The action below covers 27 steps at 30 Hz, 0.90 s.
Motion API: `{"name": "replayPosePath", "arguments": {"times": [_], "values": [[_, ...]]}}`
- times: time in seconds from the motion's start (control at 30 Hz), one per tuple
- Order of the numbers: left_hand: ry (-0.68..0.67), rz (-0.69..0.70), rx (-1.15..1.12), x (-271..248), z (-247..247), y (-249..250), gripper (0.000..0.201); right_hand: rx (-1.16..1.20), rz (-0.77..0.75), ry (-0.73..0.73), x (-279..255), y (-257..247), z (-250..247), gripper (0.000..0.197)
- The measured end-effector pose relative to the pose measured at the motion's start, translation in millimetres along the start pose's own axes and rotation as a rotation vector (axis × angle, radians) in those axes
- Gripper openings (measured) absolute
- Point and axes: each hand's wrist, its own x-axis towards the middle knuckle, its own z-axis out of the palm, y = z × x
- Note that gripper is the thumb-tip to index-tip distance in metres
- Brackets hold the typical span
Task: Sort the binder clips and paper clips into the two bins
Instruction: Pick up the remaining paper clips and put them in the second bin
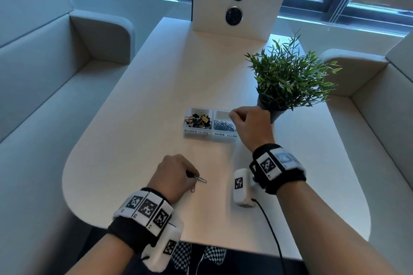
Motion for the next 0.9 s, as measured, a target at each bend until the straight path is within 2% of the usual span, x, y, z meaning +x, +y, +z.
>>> {"name": "replayPosePath", "arguments": {"times": [0.1, 0.23, 0.3, 0.37, 0.43, 0.47, 0.53, 0.63, 0.7, 0.77, 0.83, 0.9], "values": [[0.013, -0.008, -0.120, 2.8, -11.7, 8.0, 0.017, 0.127, 0.055, 0.094, -28.4, 5.1, -11.7, 0.020], [0.117, 0.071, -0.219, 26.0, -37.4, 45.3, 0.017, 0.118, 0.108, 0.056, -67.4, 15.5, -18.4, 0.014], [0.203, 0.152, -0.154, 50.7, -47.0, 70.3, 0.019, 0.117, 0.128, -0.060, -82.5, 16.9, -14.0, 0.014], [0.219, 0.193, -0.074, 80.4, -47.6, 92.0, 0.019, 0.046, 0.089, -0.274, -97.5, 11.2, -2.8, 0.019], [0.131, 0.178, 0.052, 104.9, -37.9, 104.7, 0.017, -0.046, 0.031, -0.457, -109.0, 0.2, 10.9, 0.029], [0.072, 0.180, 0.142, 112.7, -31.4, 107.4, 0.016, -0.055, 0.025, -0.502, -111.0, -6.7, 16.0, 0.031], [-0.008, 0.203, 0.292, 118.8, -22.6, 106.0, 0.015, -0.063, 0.002, -0.534, -108.8, -16.1, 23.4, 0.028], [0.011, 0.260, 0.286, 111.2, -27.1, 92.5, 0.019, -0.134, -0.077, -0.535, -97.2, -19.9, 31.3, 0.020], [0.060, 0.286, 0.304, 91.7, -35.6, 78.5, 0.022, -0.143, -0.096, -0.543, -90.5, -18.1, 35.0, 0.012], [0.038, 0.276, 0.386, 63.3, -39.0, 56.5, 0.019, -0.179, -0.101, -0.580, -84.7, -16.6, 37.8, 0.010], [-0.090, 0.237, 0.468, 28.8, -35.4, 32.6, 0.020, -0.228, -0.096, -0.633, -80.1, -15.7, 40.1, 0.014], [-0.223, 0.263, 0.490, 4.3, -26.8, 14.3, 0.026, -0.285, -0.103, -0.691, -77.3, -15.4, 40.4, 0.019]]}}
